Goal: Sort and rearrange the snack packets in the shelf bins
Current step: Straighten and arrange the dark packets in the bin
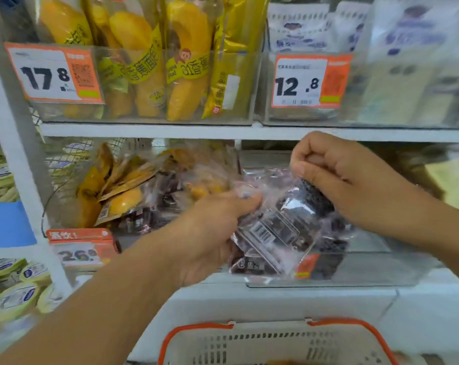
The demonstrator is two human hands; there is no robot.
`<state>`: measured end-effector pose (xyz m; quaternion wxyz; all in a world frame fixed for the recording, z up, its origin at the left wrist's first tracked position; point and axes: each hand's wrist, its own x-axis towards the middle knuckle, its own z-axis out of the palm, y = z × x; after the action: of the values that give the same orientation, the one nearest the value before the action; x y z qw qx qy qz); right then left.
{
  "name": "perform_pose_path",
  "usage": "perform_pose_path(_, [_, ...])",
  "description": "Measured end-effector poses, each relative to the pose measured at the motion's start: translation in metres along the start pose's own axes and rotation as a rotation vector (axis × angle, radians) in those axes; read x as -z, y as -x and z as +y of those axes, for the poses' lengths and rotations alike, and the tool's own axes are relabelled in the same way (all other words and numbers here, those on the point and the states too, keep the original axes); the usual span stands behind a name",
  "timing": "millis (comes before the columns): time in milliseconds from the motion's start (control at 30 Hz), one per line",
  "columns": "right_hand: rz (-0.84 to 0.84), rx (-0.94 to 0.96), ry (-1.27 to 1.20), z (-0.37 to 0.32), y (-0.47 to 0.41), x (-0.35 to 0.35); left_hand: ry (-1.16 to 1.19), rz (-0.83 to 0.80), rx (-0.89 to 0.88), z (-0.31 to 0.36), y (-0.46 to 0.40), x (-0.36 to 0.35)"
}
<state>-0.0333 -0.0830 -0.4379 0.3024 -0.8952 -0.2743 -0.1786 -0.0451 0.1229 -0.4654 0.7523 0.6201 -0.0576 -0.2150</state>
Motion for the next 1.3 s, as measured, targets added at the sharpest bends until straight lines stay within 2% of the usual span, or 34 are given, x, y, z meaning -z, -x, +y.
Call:
perform_pose_path(100, [0.029, -0.052, 0.197, 0.023, 0.026, 0.011, 0.103, -0.194, 0.137, -0.010, -0.006, -0.044])
perform_pose_path(200, [0.083, -0.014, 0.218, 0.033, 0.045, 0.017, -0.085, -0.286, 0.039, -0.028, -0.018, -0.073])
perform_pose_path(267, [0.194, 0.045, 0.217, 0.033, 0.053, 0.019, -0.261, -0.299, -0.005, -0.038, -0.028, -0.085])
perform_pose_path(333, [0.389, 0.069, 0.235, 0.036, 0.057, 0.029, -0.317, -0.250, -0.109, -0.037, -0.036, -0.096])
perform_pose_path(400, [0.495, -0.039, 0.087, 0.046, 0.059, 0.046, -0.341, -0.154, -0.281, -0.025, -0.049, -0.105])
perform_pose_path(500, [0.246, -0.225, -0.388, 0.065, 0.063, 0.063, -0.493, -0.119, -0.583, 0.000, -0.074, -0.119])
perform_pose_path(533, [0.187, -0.253, -0.511, 0.073, 0.065, 0.063, -0.569, -0.112, -0.635, 0.006, -0.083, -0.124])
perform_pose_path(600, [0.189, -0.276, -0.574, 0.093, 0.069, 0.064, -0.678, -0.141, -0.657, 0.011, -0.099, -0.136])
perform_pose_path(667, [0.203, -0.257, -0.501, 0.113, 0.073, 0.068, -0.726, -0.253, -0.574, 0.005, -0.115, -0.143])
perform_pose_path(733, [0.143, -0.270, -0.433, 0.132, 0.078, 0.073, -0.897, -0.305, -0.469, -0.006, -0.130, -0.140])
perform_pose_path(867, [-0.046, -0.415, -0.473, 0.155, 0.093, 0.068, -1.070, -0.261, -0.312, -0.022, -0.143, -0.128])
perform_pose_path(967, [-0.112, -0.547, -0.387, 0.162, 0.093, 0.053, -1.180, -0.138, -0.331, -0.033, -0.146, -0.125])
perform_pose_path(1133, [-0.255, -0.599, 0.071, 0.160, 0.080, 0.035, -1.278, -0.066, -0.314, -0.034, -0.151, -0.127])
perform_pose_path(1300, [-0.328, -0.671, 0.153, 0.150, 0.074, 0.036, -1.429, -0.060, -0.324, -0.028, -0.155, -0.135])
